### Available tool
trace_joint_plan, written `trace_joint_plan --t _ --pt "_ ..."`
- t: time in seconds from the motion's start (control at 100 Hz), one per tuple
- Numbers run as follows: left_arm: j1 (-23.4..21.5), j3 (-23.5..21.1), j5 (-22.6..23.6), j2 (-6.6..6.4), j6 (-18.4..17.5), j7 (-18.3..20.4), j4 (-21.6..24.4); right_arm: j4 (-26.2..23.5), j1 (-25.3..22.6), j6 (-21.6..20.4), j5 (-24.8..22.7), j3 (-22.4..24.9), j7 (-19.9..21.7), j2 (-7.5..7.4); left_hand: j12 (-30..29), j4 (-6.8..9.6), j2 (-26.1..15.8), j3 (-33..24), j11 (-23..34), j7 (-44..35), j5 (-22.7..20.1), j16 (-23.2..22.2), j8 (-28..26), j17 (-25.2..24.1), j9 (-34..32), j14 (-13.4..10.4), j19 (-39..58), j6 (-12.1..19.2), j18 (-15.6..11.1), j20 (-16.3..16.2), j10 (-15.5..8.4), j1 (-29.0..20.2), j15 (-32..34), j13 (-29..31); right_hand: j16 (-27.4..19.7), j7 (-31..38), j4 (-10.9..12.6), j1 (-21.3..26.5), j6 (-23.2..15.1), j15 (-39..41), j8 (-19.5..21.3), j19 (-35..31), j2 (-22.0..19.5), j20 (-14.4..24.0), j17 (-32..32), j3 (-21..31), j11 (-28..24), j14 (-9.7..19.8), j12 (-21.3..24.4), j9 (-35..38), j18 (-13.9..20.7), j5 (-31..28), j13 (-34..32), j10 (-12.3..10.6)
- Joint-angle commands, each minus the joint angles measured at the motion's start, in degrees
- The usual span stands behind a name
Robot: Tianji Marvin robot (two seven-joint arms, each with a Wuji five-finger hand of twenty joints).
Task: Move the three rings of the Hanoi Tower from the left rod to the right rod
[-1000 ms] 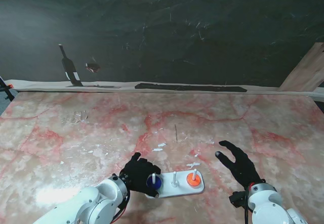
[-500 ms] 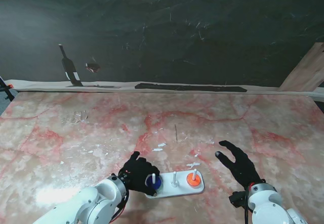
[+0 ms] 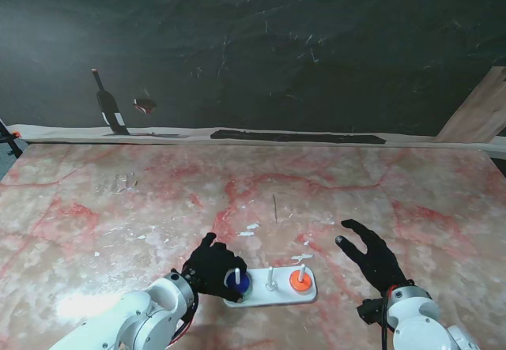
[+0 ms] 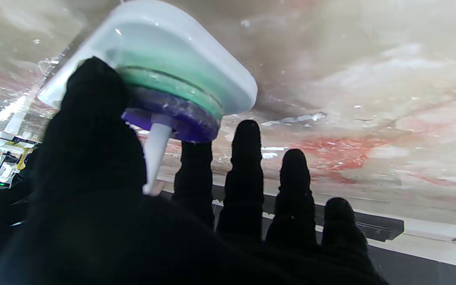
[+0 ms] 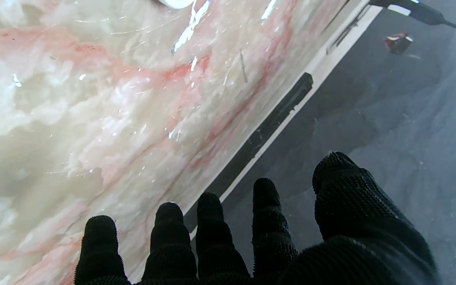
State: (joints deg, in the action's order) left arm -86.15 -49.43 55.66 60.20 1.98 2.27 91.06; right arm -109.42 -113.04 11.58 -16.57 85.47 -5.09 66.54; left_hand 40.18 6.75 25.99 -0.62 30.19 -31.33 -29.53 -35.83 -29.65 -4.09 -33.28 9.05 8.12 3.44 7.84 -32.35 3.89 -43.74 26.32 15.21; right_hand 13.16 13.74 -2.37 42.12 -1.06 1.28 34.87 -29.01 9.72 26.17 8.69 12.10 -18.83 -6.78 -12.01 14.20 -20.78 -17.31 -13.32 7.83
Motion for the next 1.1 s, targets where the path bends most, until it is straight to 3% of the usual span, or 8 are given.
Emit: trace_joint_plan --t 0.0,0.73,0.78,0.81,0.82,0.85,0.9,1.09 --pt "0.0 -0.5 0.3 -0.1 -0.4 0.2 0.0 -0.1 -0.3 -0.1 0.1 -0.2 0.1 -0.01 0.7 0.08 -2.4 -1.8 0.7 -5.4 -4.0 -0.4 -2.2 -0.7 -1.4 -0.3 0.0 4.5 0.4 -0.8 -2.2 -3.4 0.7 1.5 0.5 -0.5 1.0 -1.3 0.2 -0.5 0.3 1.4 -1.3 1.6 0.3 -1.3 -0.5 0.1 0.5 -2.0 0.7 2.4 1.3 -0.3" --pt "1.8 -0.1 -0.7 -0.4 -0.6 3.4 -0.7 -0.2 -0.2 -0.1 0.6 -0.3 0.1 0.04 1.3 2.1 -1.4 -1.4 2.1 -8.6 -3.8 -0.5 -2.7 -0.6 -4.1 -1.5 0.0 -3.4 0.2 -1.3 -2.6 -4.6 1.4 2.2 0.5 -0.5 1.0 -1.1 0.4 -0.5 0.3 1.4 -1.3 1.8 0.2 -1.6 -0.5 0.1 0.4 -2.2 0.7 2.3 1.5 0.0" --pt "1.9 0.1 -0.8 -0.38 -0.5 3.3 -0.9 -0.2 -0.2 -0.2 0.7 -0.3 0.1 0.04 1.6 2.64 -1.4 -1.5 2.6 -9.7 -3.5 -0.5 -3.1 -0.7 -4.2 -1.5 0.1 -3.4 0.1 -1.5 -2.7 -5.1 1.6 2.3 0.5 -0.5 1.0 -1.1 0.4 -0.5 0.3 1.3 -1.3 1.8 0.2 -1.6 -0.6 0.1 0.4 -2.2 0.7 2.3 1.5 0.0" --pt "1.9 0.1 -0.8 -0.36 -0.5 3.2 -0.9 -0.2 -0.2 -0.2 0.7 -0.3 0.1 0.04 1.9 4.02 -1.2 -2.7 3.0 -10.6 -3.2 -0.5 -3.5 -0.7 -4.2 -1.5 0.2 -3.3 0.1 -1.6 -2.8 -5.0 1.6 2.3 0.5 -0.5 1.0 -1.1 0.4 -0.5 0.3 1.3 -1.3 1.8 0.2 -1.6 -0.6 0.1 0.4 -2.2 0.7 2.3 1.5 0.1" --pt "1.9 0.2 -0.8 -0.35 -0.6 3.1 -1.0 -0.2 -0.2 -0.2 0.7 -0.3 0.1 0.04 2.1 3.69 -0.4 -6.4 3.0 -10.8 -3.1 -0.4 -3.6 -0.7 -4.2 -1.5 0.1 -3.2 0.1 -1.8 -2.8 -3.3 1.7 2.4 0.5 -0.5 1.0 -1.1 0.4 -0.5 0.3 1.3 -1.4 1.8 0.2 -1.7 -0.6 0.1 0.4 -2.3 0.7 2.3 1.4 0.0" --pt "2.0 0.2 -0.8 -0.3 -0.6 2.8 -1.1 -0.2 -0.2 -0.2 0.7 -0.3 0.1 0.05 2.4 -0.67 1.7 -19.4 3.3 -11.7 -3.1 -0.4 -4.1 -0.7 -4.3 -1.4 0.1 -3.1 0.1 -2.1 -2.8 1.8 1.8 2.4 0.5 -0.5 1.0 -1.1 0.4 -0.5 0.3 1.3 -1.3 1.8 0.2 -1.7 -0.6 0.1 0.4 -2.4 0.7 2.3 1.5 0.0" --pt "2.0 0.2 -0.8 -0.24 -0.6 2.4 -1.0 -0.2 -0.2 -0.1 0.7 -0.4 0.1 0.06 2.7 -5.51 2.4 -26.2 3.5 -12.5 -2.9 -0.5 -4.7 -0.7 -4.4 -1.5 0.2 -2.9 0.1 -2.3 -2.9 4.2 1.9 2.5 0.5 -0.5 1.0 -1.1 0.3 -0.5 0.3 1.3 -1.3 1.9 0.2 -1.7 -0.6 0.1 0.4 -2.4 0.6 2.3 1.5 0.1" --pt "2.0 -0.1 -0.1 -0.13 -0.8 1.4 -0.5 -0.3 -0.2 -0.2 0.8 -0.4 -0.1 0.1 3.0 -7.38 3.9 -27.6 4.0 -15.6 -2.7 -0.5 -6.4 -0.6 -4.8 -1.5 0.5 -1.7 0.1 -2.5 -3.1 3.2 2.2 2.9 0.5 -0.5 1.0 -1.0 0.4 -0.5 0.3 1.2 -1.3 1.9 0.2 -1.7 -0.7 0.1 0.4 -2.5 0.6 2.4 1.6 0.1"
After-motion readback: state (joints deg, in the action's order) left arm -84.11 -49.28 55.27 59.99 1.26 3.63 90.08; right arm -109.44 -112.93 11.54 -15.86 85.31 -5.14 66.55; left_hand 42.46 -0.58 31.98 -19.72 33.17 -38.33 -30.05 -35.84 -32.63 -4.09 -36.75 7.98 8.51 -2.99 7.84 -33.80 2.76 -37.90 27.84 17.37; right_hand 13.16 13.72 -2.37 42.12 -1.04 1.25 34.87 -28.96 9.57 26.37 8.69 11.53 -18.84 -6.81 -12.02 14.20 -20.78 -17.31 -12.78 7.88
